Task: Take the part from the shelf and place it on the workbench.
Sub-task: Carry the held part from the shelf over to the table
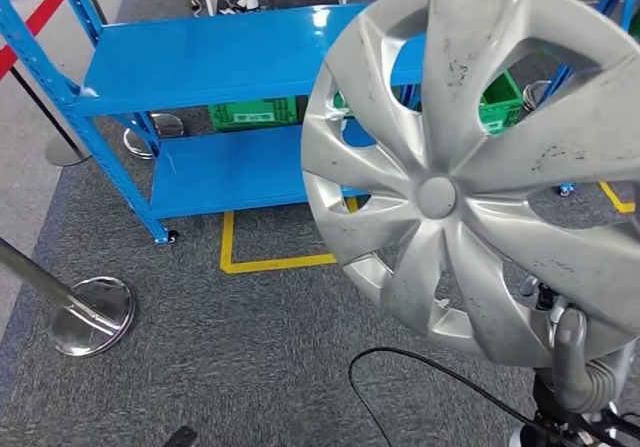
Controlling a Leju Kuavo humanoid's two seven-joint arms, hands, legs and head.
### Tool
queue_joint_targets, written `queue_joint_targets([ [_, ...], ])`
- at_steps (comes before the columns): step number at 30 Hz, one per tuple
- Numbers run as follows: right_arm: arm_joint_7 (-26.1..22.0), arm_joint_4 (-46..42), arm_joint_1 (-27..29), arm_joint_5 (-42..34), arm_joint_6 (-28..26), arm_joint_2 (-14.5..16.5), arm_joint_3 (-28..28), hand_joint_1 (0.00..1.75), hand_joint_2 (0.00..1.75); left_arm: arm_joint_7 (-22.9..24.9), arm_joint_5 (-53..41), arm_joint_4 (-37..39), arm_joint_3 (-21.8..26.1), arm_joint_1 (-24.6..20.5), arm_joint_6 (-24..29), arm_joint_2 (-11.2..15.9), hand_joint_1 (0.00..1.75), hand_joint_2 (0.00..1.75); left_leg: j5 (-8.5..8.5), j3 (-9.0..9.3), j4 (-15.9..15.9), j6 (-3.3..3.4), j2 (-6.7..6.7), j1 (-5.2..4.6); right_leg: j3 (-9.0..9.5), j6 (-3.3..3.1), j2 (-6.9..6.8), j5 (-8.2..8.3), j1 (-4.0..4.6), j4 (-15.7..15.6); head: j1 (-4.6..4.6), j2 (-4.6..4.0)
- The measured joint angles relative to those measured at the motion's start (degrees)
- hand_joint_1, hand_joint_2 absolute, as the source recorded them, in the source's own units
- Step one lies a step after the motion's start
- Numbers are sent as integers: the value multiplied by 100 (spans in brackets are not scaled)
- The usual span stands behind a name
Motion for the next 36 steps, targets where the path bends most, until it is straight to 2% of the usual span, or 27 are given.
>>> queue_joint_targets([
  [2,20,2,-12,-89,17,13,-9,175,175,32,-22,0,1,-13,11,15,0,175,-78,-50,75,-75,-7,6,-67,-74,112,64,-28,-27,-5,0],
  [3,33,4,-33,-117,21,25,-13,175,175,48,-31,0,5,-18,11,21,0,175,-220,-118,225,-119,-67,15,-103,-106,165,105,-44,-41,-11,0],
  [6,71,13,-110,-159,18,57,-25,175,175,104,-34,0,38,-24,12,22,0,175,-864,-516,1218,-203,-228,57,-239,-152,321,214,-59,-46,-22,0],
  [7,79,17,-118,-163,14,61,-27,175,175,124,-33,0,55,-25,16,22,0,175,-966,-612,1495,-211,-234,67,-285,-155,377,249,-61,-45,-21,0],
  [8,85,23,-119,-166,9,62,-29,175,175,147,-32,0,71,-28,24,24,0,175,-956,-630,1607,-215,-238,77,-328,-151,436,286,-64,-43,-22,0],
  [9,91,31,-117,-167,6,62,-30,175,175,179,-34,0,85,-33,38,28,0,175,-835,-541,1502,-214,-252,89,-368,-141,500,322,-70,-42,-21,0],
  [10,96,38,-118,-172,5,62,-32,175,175,213,-40,0,97,-38,52,33,0,175,-651,-357,1204,-212,-297,105,-403,-124,567,357,-80,-41,-22,0],
  [11,100,44,-120,-186,8,62,-34,175,175,251,-54,0,108,-43,67,37,0,175,-486,-120,818,-209,-407,125,-439,-99,632,392,-87,-39,-23,0],
  [13,109,46,-130,-233,18,62,-42,175,175,309,-78,0,126,-46,84,39,0,175,-319,246,173,-189,-640,160,-519,-40,756,464,-81,-15,-22,0],
  [14,113,46,-130,-256,26,62,-44,175,175,327,-85,0,133,-49,85,38,0,175,-318,309,38,-175,-705,167,-558,-7,812,506,-76,-8,-18,0],
  [15,115,46,-126,-269,33,62,-46,175,175,338,-86,0,137,-52,76,37,0,175,-316,304,-1,-150,-687,165,-592,29,870,551,-72,-8,-15,0],
  [16,116,46,-111,-270,41,62,-46,175,175,347,-86,0,139,-55,59,26,0,175,-304,275,-3,-112,-628,175,-629,65,914,586,-82,-14,-17,0],
  [17,110,46,-93,-252,40,62,-46,175,175,354,-87,0,143,-57,39,26,0,175,-278,249,-1,-70,-568,179,-673,97,867,559,-79,19,-6,0],
  [18,95,45,-81,-194,16,62,-46,175,175,363,-89,0,150,-56,22,23,0,175,-247,225,-6,-23,-501,182,-747,126,759,450,-75,155,18,0],
  [19,69,45,-76,-110,-30,62,-46,175,175,373,-92,0,159,-50,11,22,0,175,-220,201,-10,18,-433,183,-858,149,609,264,-73,420,43,0],
  [20,37,45,-74,-9,-91,62,-46,175,175,381,-95,0,171,-42,7,30,0,175,-200,177,-7,43,-373,167,-991,169,449,27,-67,800,70,0],
  [22,-17,45,-72,159,-201,62,-45,175,175,392,-99,0,197,-21,5,28,0,175,-172,137,2,62,-239,147,-1209,193,323,-342,-76,1547,85,0],
  [23,-31,46,-68,202,-235,62,-45,175,175,394,-99,0,209,-16,4,27,0,175,-162,121,7,61,-177,141,-1206,196,309,-399,-77,1702,85,0],
  [24,-40,46,-66,228,-262,62,-46,175,175,395,-99,0,219,-15,4,24,0,175,-155,109,14,57,-115,138,-1076,189,298,-351,-76,1606,86,0],
  [25,-45,45,-66,242,-282,62,-46,175,175,396,-99,0,227,-17,4,21,0,175,-152,104,20,52,-60,136,-831,177,267,-225,-74,1281,86,0],
  [27,-55,39,-70,243,-313,62,-46,175,175,396,-100,-1,233,-22,8,16,0,175,-155,105,37,27,36,112,-289,136,56,-26,-43,442,88,0],
  [28,-56,33,-71,215,-343,63,-46,175,175,396,-104,-1,237,-23,14,16,0,175,-154,102,48,4,75,94,-131,106,-32,14,-23,173,86,0],
  [29,-52,28,-68,167,-384,66,-48,175,175,396,-111,-1,243,-24,22,16,0,175,-150,97,57,-22,116,77,-77,77,-86,8,-4,58,85,0],
  [31,-32,24,-51,4,-489,73,-73,175,175,396,-150,-1,259,-26,51,16,0,175,-142,85,65,-78,205,67,-114,4,4,32,6,50,84,0],
  [32,-20,24,-42,-87,-528,75,-101,175,175,396,-176,-1,266,-29,74,17,0,175,-174,73,84,-109,189,72,-131,-32,59,53,-3,41,84,0],
  [34,-1,25,-35,-259,-574,81,-173,175,175,396,-219,-2,273,-30,124,15,0,175,-418,-64,384,-171,3,88,-165,-111,164,104,-32,11,70,0],
  [36,19,28,-32,-402,-592,96,-227,175,175,396,-256,-1,275,-20,156,10,0,175,-810,-391,1100,-202,-201,102,-217,-150,276,144,-44,9,57,0],
])
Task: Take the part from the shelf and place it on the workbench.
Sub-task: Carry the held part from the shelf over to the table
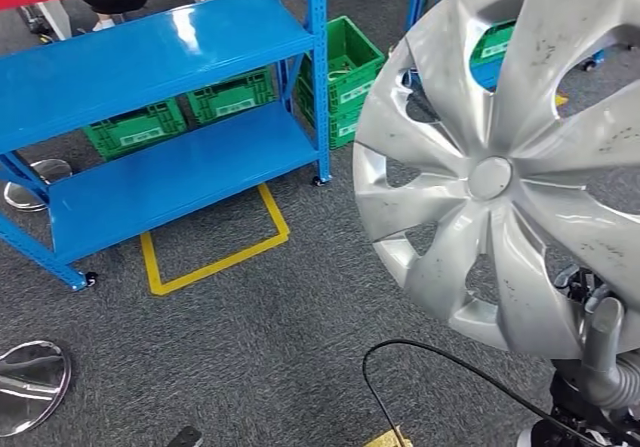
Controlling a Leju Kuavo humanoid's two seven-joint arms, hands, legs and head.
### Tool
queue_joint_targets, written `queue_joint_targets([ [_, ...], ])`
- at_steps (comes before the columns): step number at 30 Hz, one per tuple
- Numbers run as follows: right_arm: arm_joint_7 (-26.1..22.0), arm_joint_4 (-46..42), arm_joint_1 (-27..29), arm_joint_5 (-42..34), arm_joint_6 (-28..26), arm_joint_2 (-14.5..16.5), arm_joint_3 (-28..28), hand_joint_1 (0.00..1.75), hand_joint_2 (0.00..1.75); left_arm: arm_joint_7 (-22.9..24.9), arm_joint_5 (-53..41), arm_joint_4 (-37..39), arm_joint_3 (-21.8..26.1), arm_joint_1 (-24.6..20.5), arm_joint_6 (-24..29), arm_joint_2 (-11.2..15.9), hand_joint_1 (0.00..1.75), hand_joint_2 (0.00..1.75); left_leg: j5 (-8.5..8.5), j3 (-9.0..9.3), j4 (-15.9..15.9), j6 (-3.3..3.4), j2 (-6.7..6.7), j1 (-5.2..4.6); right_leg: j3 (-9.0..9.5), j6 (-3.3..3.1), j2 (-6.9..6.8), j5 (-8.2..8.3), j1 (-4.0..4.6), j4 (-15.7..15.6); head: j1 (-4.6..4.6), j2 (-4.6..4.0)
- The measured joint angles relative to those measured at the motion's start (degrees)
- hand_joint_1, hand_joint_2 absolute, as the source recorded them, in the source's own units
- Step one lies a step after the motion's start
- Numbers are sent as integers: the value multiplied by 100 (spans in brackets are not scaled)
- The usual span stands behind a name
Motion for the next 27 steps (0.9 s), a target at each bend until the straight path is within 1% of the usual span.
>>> queue_joint_targets([
  [1,30,4,6,-91,-7,10,-21,175,175,-1,-18,0,2,4,12,0,0,175,-128,-162,347,-5,-35,3,-24,-5,69,18,-1,1,-2,0],
  [2,75,11,12,-204,-15,19,-44,175,175,-1,-34,-1,3,5,27,3,0,175,-155,-258,551,-5,-50,3,-42,-2,139,34,0,2,-1,0],
  [3,131,22,18,-337,-26,24,-67,175,175,-1,-46,-1,4,5,43,9,0,175,-66,-256,548,1,-61,4,-54,6,213,49,-1,4,-2,0],
  [4,187,37,21,-477,-44,27,-94,175,175,0,-62,-1,4,2,56,16,0,175,118,-152,333,12,-85,6,-59,18,285,62,-3,6,-1,0],
  [5,233,54,21,-606,-66,29,-126,175,175,1,-79,-1,5,0,67,23,0,175,340,24,-25,25,-161,15,-64,34,352,74,-6,9,-2,0],
  [6,268,69,16,-717,-87,29,-162,175,175,1,-98,-1,5,0,73,30,0,175,512,204,-400,38,-292,28,-77,56,415,84,3,23,-1,0],
  [7,293,82,7,-805,-103,29,-200,175,175,2,-114,-1,6,-3,76,34,0,175,604,345,-708,50,-409,44,-110,82,476,98,8,43,4,0],
  [8,310,92,0,-865,-111,30,-238,175,175,4,-127,-1,8,-7,78,36,0,175,634,417,-892,65,-503,54,-153,116,531,120,8,58,8,0],
  [9,320,97,-1,-901,-115,31,-273,175,175,8,-135,-1,9,-10,79,37,0,175,619,429,-958,85,-528,53,-198,155,585,145,5,67,9,1],
  [10,327,100,8,-918,-115,31,-304,175,175,11,-138,-1,13,-12,79,37,0,175,619,418,-978,115,-481,53,-235,194,640,174,-10,64,11,1],
  [11,331,101,29,-927,-115,31,-335,175,175,16,-138,-1,17,-14,78,34,0,175,639,404,-982,151,-422,54,-266,228,644,178,-15,70,9,1],
  [12,332,102,45,-928,-115,31,-362,175,175,19,-139,-1,24,-15,76,34,0,175,660,399,-993,187,-362,61,-313,262,571,124,-13,139,32,1],
  [13,330,103,53,-928,-117,32,-384,175,175,22,-140,-1,31,-15,73,36,0,175,678,394,-1005,221,-297,69,-400,294,446,-2,-10,322,66,0],
  [14,326,104,55,-928,-122,34,-402,175,175,25,-143,-1,37,-12,69,38,0,175,686,391,-1010,242,-230,69,-535,323,287,-191,-12,630,95,0],
  [15,320,108,51,-930,-132,35,-420,175,175,29,-146,-1,42,-3,66,42,0,175,689,386,-1009,255,-167,63,-697,354,155,-404,-20,1027,125,0],
  [16,314,112,53,-937,-145,37,-440,175,175,34,-149,-1,45,6,61,44,0,175,689,382,-1008,261,-96,57,-848,377,85,-575,-33,1413,131,0],
  [17,308,117,57,-948,-165,38,-466,175,175,38,-151,-1,47,13,58,45,0,175,689,380,-1008,261,-27,54,-935,392,52,-658,-44,1664,131,0],
  [18,305,122,61,-963,-185,38,-495,175,175,41,-153,-1,49,13,55,45,0,175,688,381,-1007,259,40,53,-913,401,32,-630,-51,1692,133,0],
  [19,303,125,63,-977,-202,38,-528,175,175,43,-156,-1,51,10,53,43,0,175,684,385,-1007,254,102,54,-775,404,7,-508,-56,1489,134,0],
  [20,303,126,63,-990,-213,38,-561,175,175,43,-160,-1,52,5,52,41,0,175,677,395,-1007,243,158,54,-541,402,-59,-332,-59,1105,134,0],
  [21,303,126,56,-1000,-218,38,-591,175,175,43,-162,-1,54,3,52,42,0,175,666,405,-1005,224,210,44,-296,399,-172,-203,-44,683,137,0],
  [22,302,126,49,-1011,-222,39,-612,175,175,43,-166,-1,58,3,51,43,0,175,654,412,-996,201,256,26,-108,368,-257,-116,-32,352,134,0],
  [23,300,126,44,-1029,-230,42,-629,175,175,43,-174,-1,66,4,51,45,0,175,647,416,-989,174,300,7,-3,330,-315,-83,-18,155,133,0],
  [24,294,127,44,-1055,-245,44,-647,175,175,43,-185,-1,76,3,51,46,0,175,646,416,-986,149,347,-11,13,285,-317,-95,-2,95,131,0],
  [25,285,126,52,-1089,-268,49,-678,175,175,44,-198,-1,86,-3,50,46,0,175,647,416,-985,123,396,-18,-5,229,-256,-83,0,93,129,0],
  [26,271,125,65,-1128,-299,59,-721,175,175,44,-214,-1,94,-11,46,46,0,175,632,413,-983,89,405,-11,-23,186,-205,-71,-6,89,132,0],
  [27,247,119,74,-1165,-339,72,-773,175,175,44,-227,-1,98,-19,41,48,0,175,578,395,-938,58,341,-2,-34,146,-155,-56,-15,79,129,0],
])
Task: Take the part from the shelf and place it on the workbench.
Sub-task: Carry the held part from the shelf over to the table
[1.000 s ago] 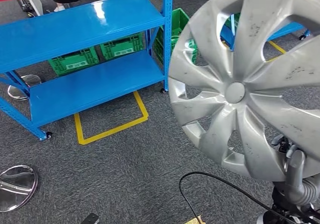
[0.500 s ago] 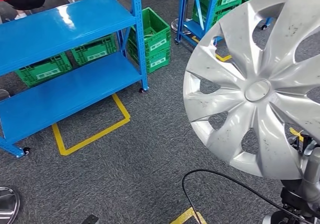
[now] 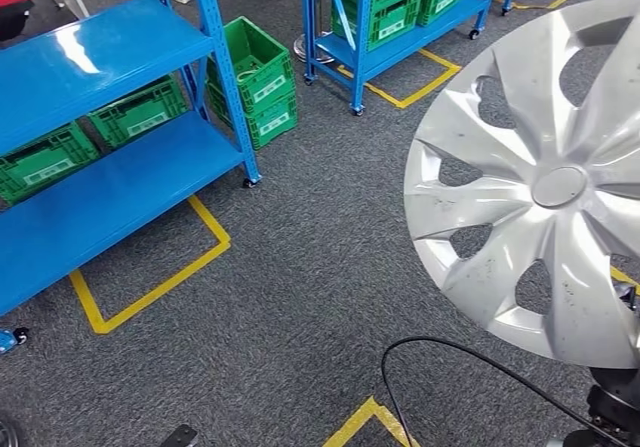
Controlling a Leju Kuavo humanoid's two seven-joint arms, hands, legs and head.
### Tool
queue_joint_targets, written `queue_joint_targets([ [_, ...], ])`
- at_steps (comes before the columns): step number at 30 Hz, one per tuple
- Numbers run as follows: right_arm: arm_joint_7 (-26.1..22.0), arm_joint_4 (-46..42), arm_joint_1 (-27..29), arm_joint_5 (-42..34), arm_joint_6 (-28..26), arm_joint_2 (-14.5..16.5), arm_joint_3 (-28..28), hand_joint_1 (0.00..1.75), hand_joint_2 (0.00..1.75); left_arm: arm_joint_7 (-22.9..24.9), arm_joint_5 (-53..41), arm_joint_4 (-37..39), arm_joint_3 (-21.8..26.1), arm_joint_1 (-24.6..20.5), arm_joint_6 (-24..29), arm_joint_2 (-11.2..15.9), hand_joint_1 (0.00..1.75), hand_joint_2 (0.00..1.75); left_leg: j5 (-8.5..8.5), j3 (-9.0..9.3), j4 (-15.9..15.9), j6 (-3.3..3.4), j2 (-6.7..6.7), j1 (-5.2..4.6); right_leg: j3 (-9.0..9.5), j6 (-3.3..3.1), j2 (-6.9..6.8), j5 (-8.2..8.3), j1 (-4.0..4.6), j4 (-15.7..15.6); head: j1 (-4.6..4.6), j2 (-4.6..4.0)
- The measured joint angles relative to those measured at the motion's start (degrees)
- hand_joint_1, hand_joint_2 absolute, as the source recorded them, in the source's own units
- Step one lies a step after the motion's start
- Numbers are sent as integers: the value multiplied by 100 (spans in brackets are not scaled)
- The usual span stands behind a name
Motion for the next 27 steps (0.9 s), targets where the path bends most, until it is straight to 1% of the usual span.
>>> queue_joint_targets([
  [1,-34,-11,3,-32,-49,25,-57,175,175,0,-10,0,3,-5,-6,-1,0,175,-114,-60,136,-26,-104,8,-8,-38,48,17,-14,-13,-4,0],
  [2,-74,-28,4,-58,-98,61,-113,175,175,0,-19,0,6,-4,-13,-3,0,175,-289,-177,397,-45,-232,16,-15,-69,95,32,-27,-23,-14,0],
  [3,-124,-50,5,-76,-147,101,-172,175,175,0,-25,0,9,4,-17,-5,0,175,-492,-347,772,-50,-335,17,-28,-88,149,39,-29,-24,-22,0],
  [4,-174,-75,12,-81,-189,149,-230,175,175,0,-28,0,14,16,-19,-9,0,175,-667,-533,1168,-52,-380,16,-40,-101,209,45,-29,-24,-26,0],
  [5,-224,-106,26,-73,-225,194,-288,175,175,0,-33,0,21,28,-20,-8,0,175,-756,-678,1470,-51,-398,16,-48,-108,276,49,-28,-24,-28,0],
  [6,-277,-142,45,-54,-256,234,-346,175,175,0,-40,0,28,36,-20,-7,0,175,-732,-745,1592,-49,-405,17,-52,-108,347,53,-30,-23,-27,0],
  [7,-329,-186,68,-30,-283,273,-404,175,175,0,-53,0,34,38,-21,-4,0,175,-592,-706,1489,-45,-414,20,-52,-105,418,58,-33,-21,-27,0],
  [8,-379,-237,88,-6,-307,311,-460,175,175,0,-69,0,39,36,-21,-2,0,175,-381,-581,1210,-42,-449,28,-50,-95,487,61,-40,-17,-27,0],
  [9,-425,-289,101,14,-327,349,-512,175,175,0,-83,0,41,34,-21,0,0,175,-166,-417,846,-43,-553,47,-55,-77,555,64,-44,-10,-27,0],
  [10,-478,-342,108,46,-350,385,-560,175,175,0,-97,0,43,31,-24,0,0,175,-27,-252,482,-42,-670,73,-75,-53,626,64,-40,17,-27,0],
  [11,-550,-397,115,101,-376,417,-608,175,175,0,-108,0,44,28,-28,-1,0,175,38,-144,237,-33,-773,91,-108,-21,689,70,-39,39,-26,0],
  [12,-654,-457,132,196,-409,452,-660,175,175,0,-122,0,46,22,-37,-2,0,175,44,-92,104,-19,-840,99,-144,17,747,82,-39,54,-27,0],
  [13,-785,-528,156,362,-457,493,-724,175,175,0,-144,0,47,15,-49,-4,0,175,22,-81,63,6,-825,93,-175,54,798,99,-45,60,-25,0],
  [14,-930,-621,176,637,-509,550,-821,175,175,0,-175,0,48,9,-63,-10,0,175,31,-92,66,41,-778,91,-196,87,831,113,-58,51,-27,0],
  [15,-1065,-739,179,1009,-552,631,-968,175,175,0,-214,0,49,5,-79,-12,0,175,44,-93,55,76,-727,94,-225,116,779,90,-55,81,-17,0],
  [16,-1175,-874,145,1430,-587,722,-1156,175,175,-2,-253,0,49,6,-95,-11,0,175,54,-89,45,115,-671,99,-289,144,667,8,-48,203,11,0],
  [17,-1254,-1027,73,1856,-618,816,-1380,175,175,-3,-292,0,50,10,-109,-9,0,175,59,-85,35,147,-608,104,-403,167,521,-133,-40,444,34,0],
  [18,-1299,-1192,-18,2264,-663,902,-1620,175,175,-4,-326,0,51,16,-123,1,0,175,55,-82,35,170,-547,95,-564,192,361,-316,-34,794,61,0],
  [19,-1322,-1359,-125,2643,-734,968,-1848,175,175,-4,-359,0,52,23,-139,8,0,175,50,-79,35,185,-481,86,-745,211,268,-495,-40,1194,73,0],
  [20,-1330,-1536,-232,3029,-838,1022,-2073,175,175,-4,-394,0,53,29,-153,13,0,175,44,-73,36,192,-410,79,-890,223,225,-612,-46,1518,70,0],
  [21,-1323,-1684,-332,3401,-978,1059,-2275,175,175,-4,-423,0,54,30,-167,17,0,175,37,-62,36,194,-341,75,-952,230,201,-633,-51,1672,73,0],
  [22,-1309,-1797,-416,3738,-1196,1082,-2435,175,175,-4,-449,0,54,26,-176,20,0,175,27,-44,36,192,-276,75,-896,230,182,-549,-53,1599,74,0],
  [23,-1289,-1867,-469,4057,-1545,1075,-2532,175,175,-3,-473,0,56,19,-182,21,0,175,12,-18,36,186,-216,78,-722,225,150,-382,-53,1308,76,0],
  [24,-1265,-1909,-464,4403,-2034,1024,-2538,175,175,-3,-490,0,60,9,-186,23,0,175,-7,13,36,171,-170,74,-482,215,46,-204,-49,895,87,0],
  [25,-1264,-1998,-418,4826,-2646,915,-2434,175,175,-3,-505,0,68,1,-188,27,0,175,-30,38,40,149,-129,52,-256,196,-86,-87,-32,514,105,0],
  [26,-1277,-2095,-350,5286,-3244,763,-2237,175,175,-3,-520,0,81,-2,-191,32,0,175,-46,57,40,123,-87,27,-107,168,-183,-23,-19,248,110,0],
  [27,-1298,-2203,-289,5727,-3755,602,-1996,175,175,-3,-529,0,97,-4,-192,39,0,175,-55,66,38,97,-40,1,-46,137,-243,-12,-4,117,113,0],
])
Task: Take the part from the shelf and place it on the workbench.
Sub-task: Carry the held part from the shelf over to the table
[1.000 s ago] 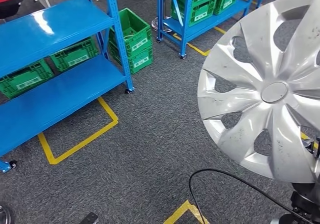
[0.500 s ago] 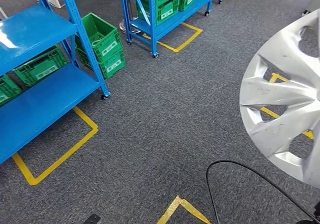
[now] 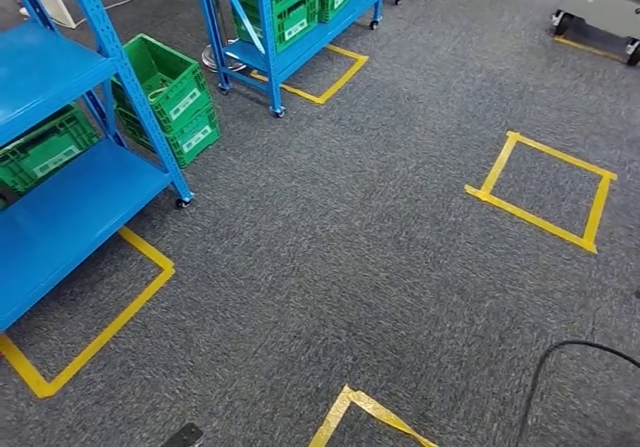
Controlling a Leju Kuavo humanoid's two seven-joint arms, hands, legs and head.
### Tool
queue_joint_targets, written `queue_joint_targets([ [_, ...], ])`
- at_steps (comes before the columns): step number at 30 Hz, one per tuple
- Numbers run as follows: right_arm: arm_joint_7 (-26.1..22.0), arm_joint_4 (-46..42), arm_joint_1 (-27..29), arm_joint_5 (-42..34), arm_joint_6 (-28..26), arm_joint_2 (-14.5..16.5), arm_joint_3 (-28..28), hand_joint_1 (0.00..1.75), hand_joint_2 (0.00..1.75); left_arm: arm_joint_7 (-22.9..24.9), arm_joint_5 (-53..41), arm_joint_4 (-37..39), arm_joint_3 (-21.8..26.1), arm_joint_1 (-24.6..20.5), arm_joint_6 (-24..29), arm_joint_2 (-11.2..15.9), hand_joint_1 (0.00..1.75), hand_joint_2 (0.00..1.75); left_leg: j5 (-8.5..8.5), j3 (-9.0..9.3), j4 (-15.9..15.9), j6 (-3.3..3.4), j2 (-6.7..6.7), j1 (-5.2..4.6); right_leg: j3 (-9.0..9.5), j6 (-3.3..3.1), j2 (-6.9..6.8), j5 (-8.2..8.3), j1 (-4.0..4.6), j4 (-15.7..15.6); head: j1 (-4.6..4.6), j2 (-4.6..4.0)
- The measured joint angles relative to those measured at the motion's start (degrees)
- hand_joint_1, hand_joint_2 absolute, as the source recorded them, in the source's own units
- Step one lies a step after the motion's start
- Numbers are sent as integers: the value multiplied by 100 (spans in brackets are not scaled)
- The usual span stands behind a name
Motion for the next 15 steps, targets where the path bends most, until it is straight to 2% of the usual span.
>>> queue_joint_targets([
  [2,-35,-181,47,621,-561,-261,420,175,175,1,-36,-1,30,-3,-1,11,0,175,-2,14,-21,-53,113,-13,-33,-68,110,9,12,-31,-20,0],
  [3,-37,-248,52,864,-671,-342,548,175,175,1,-68,-2,40,-9,-1,15,0,175,-29,17,-14,-82,90,-2,-41,-102,178,27,7,-49,-24,0],
  [4,-36,-307,54,1124,-714,-404,642,175,175,0,-104,-3,46,-14,0,17,0,175,-104,-7,55,-107,5,12,-43,-137,244,46,-2,-71,-28,0],
  [5,-34,-346,55,1444,-725,-454,724,175,175,0,-141,-4,49,-18,1,15,0,175,-241,-87,241,-125,-117,23,-41,-170,308,64,-16,-92,-37,0],
  [6,-33,-372,54,1822,-734,-497,806,175,175,0,-177,-4,52,-18,-1,13,0,175,-427,-235,557,-135,-251,31,-47,-195,377,77,-26,-101,-48,0],
  [7,-33,-376,51,2174,-737,-532,874,175,175,0,-203,-4,56,-14,-1,9,0,175,-617,-426,950,-138,-326,33,-58,-212,451,85,-28,-103,-54,0],
  [8,-33,-376,52,2546,-739,-568,939,175,175,1,-224,-4,65,-9,-2,6,0,175,-753,-612,1316,-140,-356,33,-68,-223,532,91,-27,-103,-60,0],
  [9,-34,-376,56,2889,-740,-599,993,175,175,3,-244,-4,75,-3,-2,8,0,175,-787,-737,1543,-142,-367,33,-74,-227,614,98,-25,-103,-61,0],
  [10,-34,-376,62,3203,-741,-626,1037,175,175,4,-260,-4,84,-2,-2,10,0,175,-707,-767,1566,-140,-374,33,-77,-224,696,105,-27,-102,-61,0],
  [11,-33,-376,73,3528,-741,-654,1081,175,175,6,-276,-4,94,-4,-5,15,0,175,-531,-694,1381,-136,-394,36,-77,-213,778,114,-32,-102,-61,0],
  [12,-33,-376,87,3849,-741,-684,1116,175,175,7,-291,-4,103,-8,-10,21,0,175,-316,-543,1049,-131,-460,45,-78,-197,855,124,-39,-99,-62,0],
  [13,-33,-376,101,4175,-741,-716,1145,175,175,7,-301,-4,115,-13,-16,25,0,175,-134,-370,670,-126,-594,59,-89,-171,929,132,-34,-84,-67,0],
  [15,-34,-378,134,4814,-743,-794,1179,175,175,7,-318,-4,153,-22,-25,28,0,175,25,-139,158,-102,-806,92,-135,-110,1064,151,-24,-55,-73,0],
])
